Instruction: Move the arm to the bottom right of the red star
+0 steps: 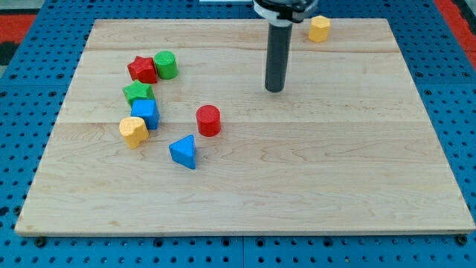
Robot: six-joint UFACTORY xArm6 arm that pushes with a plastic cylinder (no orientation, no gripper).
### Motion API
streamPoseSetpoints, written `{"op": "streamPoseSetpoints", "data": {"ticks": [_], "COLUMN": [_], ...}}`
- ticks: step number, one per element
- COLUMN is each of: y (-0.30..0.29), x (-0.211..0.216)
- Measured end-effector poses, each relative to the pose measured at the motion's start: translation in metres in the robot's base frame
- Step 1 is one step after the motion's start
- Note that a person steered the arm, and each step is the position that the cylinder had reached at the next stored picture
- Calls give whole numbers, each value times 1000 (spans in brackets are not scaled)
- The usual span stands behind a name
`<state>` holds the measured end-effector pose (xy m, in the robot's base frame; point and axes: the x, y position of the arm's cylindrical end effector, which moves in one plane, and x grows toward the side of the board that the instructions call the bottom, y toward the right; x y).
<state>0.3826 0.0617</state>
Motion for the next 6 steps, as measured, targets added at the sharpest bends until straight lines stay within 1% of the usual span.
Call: {"op": "streamPoseSetpoints", "data": {"ticks": [1, 2, 3, 4, 5, 6], "y": [26, 37, 26, -20, -76, -120], "x": [16, 61, 105, 115, 110, 93]}}
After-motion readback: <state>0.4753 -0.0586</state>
